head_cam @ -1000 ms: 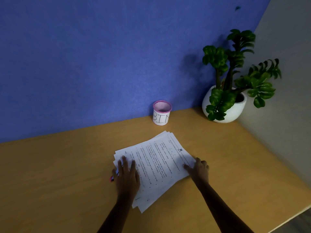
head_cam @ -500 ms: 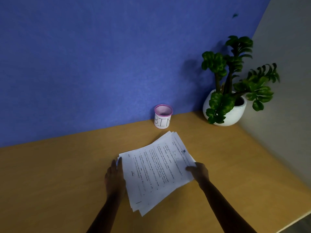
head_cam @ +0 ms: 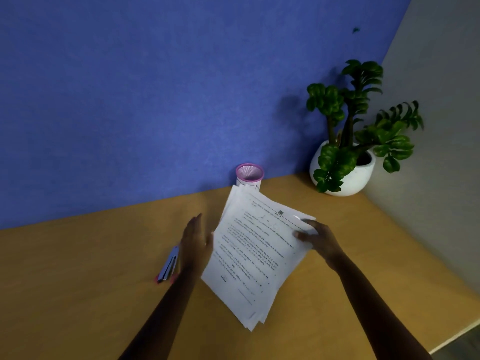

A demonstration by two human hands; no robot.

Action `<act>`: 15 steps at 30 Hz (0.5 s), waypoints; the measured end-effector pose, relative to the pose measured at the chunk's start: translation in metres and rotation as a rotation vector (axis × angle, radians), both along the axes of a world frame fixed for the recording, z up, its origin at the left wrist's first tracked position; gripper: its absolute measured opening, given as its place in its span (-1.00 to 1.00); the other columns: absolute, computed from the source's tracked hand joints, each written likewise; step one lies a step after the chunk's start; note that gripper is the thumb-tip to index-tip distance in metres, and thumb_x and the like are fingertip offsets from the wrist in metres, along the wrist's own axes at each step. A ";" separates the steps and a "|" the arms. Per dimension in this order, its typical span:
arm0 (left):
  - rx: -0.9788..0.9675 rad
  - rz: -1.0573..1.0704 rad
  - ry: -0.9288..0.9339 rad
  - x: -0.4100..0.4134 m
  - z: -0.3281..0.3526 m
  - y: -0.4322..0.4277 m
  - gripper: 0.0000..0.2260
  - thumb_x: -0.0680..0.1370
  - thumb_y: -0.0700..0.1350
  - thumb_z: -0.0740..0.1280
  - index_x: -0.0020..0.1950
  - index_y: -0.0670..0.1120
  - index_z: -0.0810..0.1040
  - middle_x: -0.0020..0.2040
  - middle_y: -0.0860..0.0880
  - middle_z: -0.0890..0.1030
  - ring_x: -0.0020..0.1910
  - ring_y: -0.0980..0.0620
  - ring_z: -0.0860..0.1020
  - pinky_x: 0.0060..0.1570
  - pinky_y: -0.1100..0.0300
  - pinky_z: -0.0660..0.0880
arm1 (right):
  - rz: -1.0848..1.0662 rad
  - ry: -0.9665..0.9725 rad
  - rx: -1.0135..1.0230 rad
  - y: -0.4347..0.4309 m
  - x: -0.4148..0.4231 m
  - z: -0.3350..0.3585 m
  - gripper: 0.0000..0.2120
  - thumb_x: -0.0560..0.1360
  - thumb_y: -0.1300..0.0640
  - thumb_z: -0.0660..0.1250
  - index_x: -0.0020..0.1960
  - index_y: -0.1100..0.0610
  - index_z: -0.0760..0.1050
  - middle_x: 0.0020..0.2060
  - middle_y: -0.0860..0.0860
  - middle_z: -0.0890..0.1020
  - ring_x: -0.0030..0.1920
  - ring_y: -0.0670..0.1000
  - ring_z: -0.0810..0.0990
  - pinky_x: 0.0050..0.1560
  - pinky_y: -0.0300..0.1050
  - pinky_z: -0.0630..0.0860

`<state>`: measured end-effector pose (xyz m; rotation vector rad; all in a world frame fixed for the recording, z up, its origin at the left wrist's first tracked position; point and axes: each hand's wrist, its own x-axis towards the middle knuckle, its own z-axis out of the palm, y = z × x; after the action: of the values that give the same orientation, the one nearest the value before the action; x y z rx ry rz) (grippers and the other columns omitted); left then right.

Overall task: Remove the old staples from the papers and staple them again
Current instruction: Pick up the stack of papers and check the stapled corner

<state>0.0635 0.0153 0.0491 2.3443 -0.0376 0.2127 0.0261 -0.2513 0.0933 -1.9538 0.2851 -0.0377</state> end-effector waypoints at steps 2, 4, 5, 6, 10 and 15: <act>-0.208 -0.035 -0.040 0.003 0.020 -0.012 -0.47 0.53 -0.21 0.29 0.45 -0.25 0.18 0.44 -0.24 0.30 0.43 -0.17 0.27 0.39 0.00 0.24 | 0.089 -0.018 0.015 0.003 0.000 0.016 -0.84 0.43 0.27 0.38 -0.08 0.04 0.52 -0.15 -0.12 0.57 -0.15 -0.12 0.54 -0.19 -0.20 0.50; -0.378 -0.038 -0.042 0.004 0.037 -0.020 -0.46 0.50 -0.19 0.33 0.43 -0.20 0.23 0.40 -0.20 0.38 0.37 -0.15 0.36 0.34 -0.07 0.36 | 0.159 -0.021 0.044 0.004 0.000 0.028 -0.83 0.43 0.28 0.37 -0.07 0.04 0.56 -0.13 -0.08 0.61 -0.13 -0.09 0.58 -0.18 -0.24 0.51; -0.459 -0.041 -0.041 0.003 0.044 -0.022 -0.50 0.49 -0.18 0.34 0.40 -0.17 0.28 0.33 -0.18 0.45 0.29 -0.14 0.44 0.24 -0.10 0.44 | 0.181 -0.021 0.063 0.004 -0.001 0.033 -0.82 0.43 0.29 0.37 -0.05 0.05 0.57 -0.10 -0.06 0.62 -0.12 -0.07 0.59 -0.16 -0.24 0.52; -0.534 -0.041 -0.035 0.001 0.050 -0.022 -0.57 0.49 -0.18 0.35 0.34 -0.14 0.35 0.24 -0.16 0.53 0.19 -0.12 0.52 0.13 -0.10 0.52 | 0.191 -0.019 0.083 0.004 -0.001 0.038 -0.80 0.43 0.29 0.37 -0.01 0.06 0.57 -0.06 -0.03 0.63 -0.09 -0.06 0.60 -0.12 -0.23 0.52; -0.721 -0.042 0.022 -0.009 0.066 -0.020 -0.91 0.49 -0.23 0.34 -0.02 -0.12 0.56 -0.14 -0.09 0.66 -0.14 -0.07 0.62 -0.19 0.04 0.56 | 0.146 -0.099 0.070 0.006 0.001 0.052 -0.77 0.42 0.28 0.39 0.06 0.13 0.54 0.04 -0.02 0.58 -0.02 -0.03 0.55 -0.10 -0.31 0.49; -0.861 -0.070 0.104 -0.014 0.076 -0.017 -0.86 0.49 -0.28 0.32 0.04 -0.20 0.56 -0.05 -0.19 0.64 -0.12 -0.08 0.59 -0.11 0.08 0.53 | -0.142 -0.238 0.271 0.010 0.006 0.059 -0.70 0.40 0.38 0.36 0.12 0.20 0.49 -0.27 -0.04 0.45 -0.06 0.03 0.44 -0.01 -0.09 0.37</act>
<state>0.0492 -0.0017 0.1253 1.4893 0.0209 0.0493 0.0317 -0.2411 0.1523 -1.6389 0.2559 -0.3072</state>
